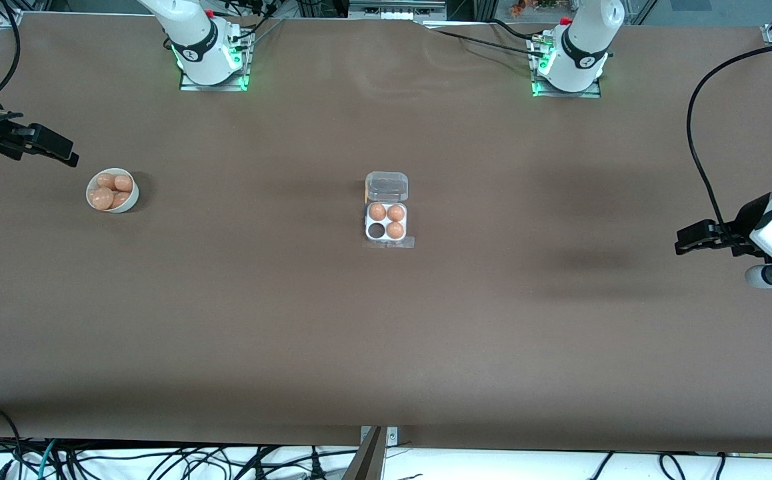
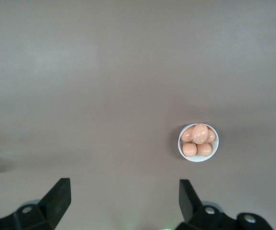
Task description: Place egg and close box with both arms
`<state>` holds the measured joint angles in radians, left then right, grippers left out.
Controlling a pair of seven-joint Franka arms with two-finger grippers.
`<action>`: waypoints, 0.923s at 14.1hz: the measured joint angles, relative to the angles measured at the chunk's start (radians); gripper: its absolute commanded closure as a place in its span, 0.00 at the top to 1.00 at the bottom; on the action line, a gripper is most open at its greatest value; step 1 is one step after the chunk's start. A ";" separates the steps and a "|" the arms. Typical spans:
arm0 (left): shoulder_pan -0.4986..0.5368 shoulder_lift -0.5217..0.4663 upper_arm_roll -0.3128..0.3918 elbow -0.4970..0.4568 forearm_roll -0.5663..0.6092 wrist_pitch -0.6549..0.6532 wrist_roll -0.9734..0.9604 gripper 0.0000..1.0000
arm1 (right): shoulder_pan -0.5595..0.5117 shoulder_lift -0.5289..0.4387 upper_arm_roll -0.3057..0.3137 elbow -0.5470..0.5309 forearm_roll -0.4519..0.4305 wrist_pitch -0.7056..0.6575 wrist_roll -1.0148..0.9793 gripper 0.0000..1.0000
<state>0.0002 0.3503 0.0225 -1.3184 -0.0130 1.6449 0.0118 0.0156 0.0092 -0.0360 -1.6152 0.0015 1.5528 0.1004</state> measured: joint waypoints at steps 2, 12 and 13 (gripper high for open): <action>0.000 0.000 0.000 0.000 0.000 0.000 0.000 1.00 | 0.000 0.000 0.000 0.000 0.000 0.000 0.000 1.00; 0.000 0.000 0.000 0.000 0.000 0.000 0.000 1.00 | 0.000 0.016 0.001 -0.002 0.000 0.003 0.000 1.00; 0.000 0.000 0.000 0.000 0.000 0.000 0.000 1.00 | -0.002 0.034 0.000 -0.005 0.000 0.006 0.000 1.00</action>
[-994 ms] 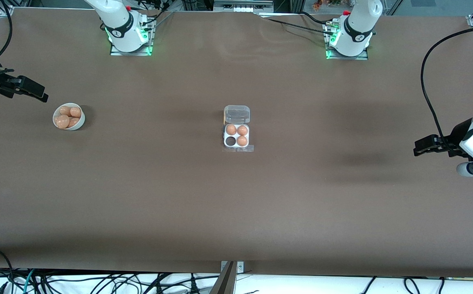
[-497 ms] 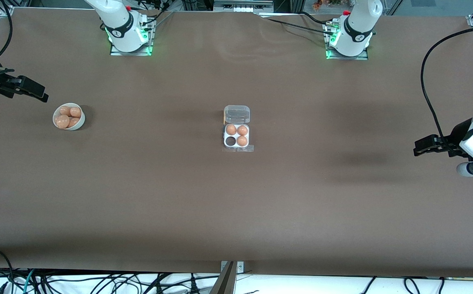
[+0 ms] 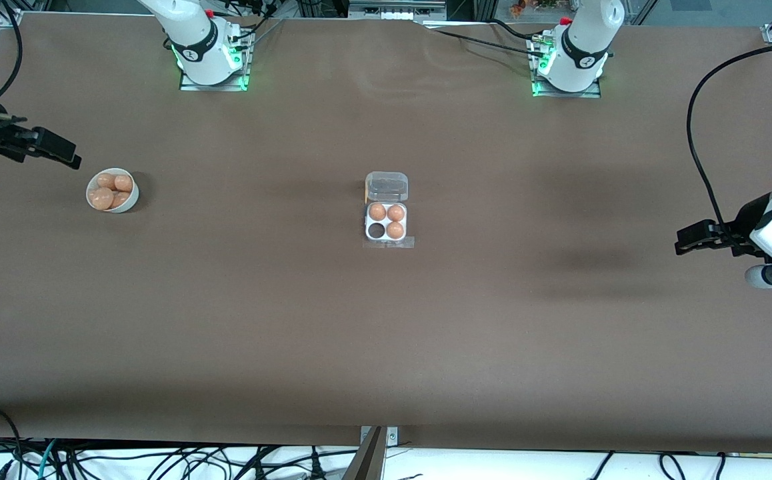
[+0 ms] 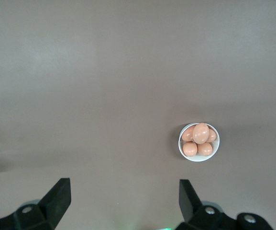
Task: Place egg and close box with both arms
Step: 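Reach the right gripper down over the white egg bowl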
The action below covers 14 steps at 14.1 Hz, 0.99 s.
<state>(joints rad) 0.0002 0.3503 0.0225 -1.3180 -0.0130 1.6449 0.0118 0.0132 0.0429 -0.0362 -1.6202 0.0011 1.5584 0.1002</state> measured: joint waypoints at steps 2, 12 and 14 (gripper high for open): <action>0.000 0.000 0.001 0.000 0.000 0.000 0.000 1.00 | -0.014 0.058 -0.003 -0.003 -0.002 0.015 0.000 1.00; 0.001 0.000 0.004 0.001 0.000 0.000 0.000 1.00 | -0.064 0.158 -0.120 -0.343 -0.030 0.510 -0.117 1.00; 0.001 0.000 0.003 0.001 0.000 0.000 0.000 1.00 | -0.064 0.135 -0.159 -0.466 -0.030 0.640 -0.178 1.00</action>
<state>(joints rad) 0.0008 0.3503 0.0259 -1.3173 -0.0129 1.6448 0.0118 -0.0512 0.1776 -0.1953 -2.0861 -0.0289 2.1980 -0.0775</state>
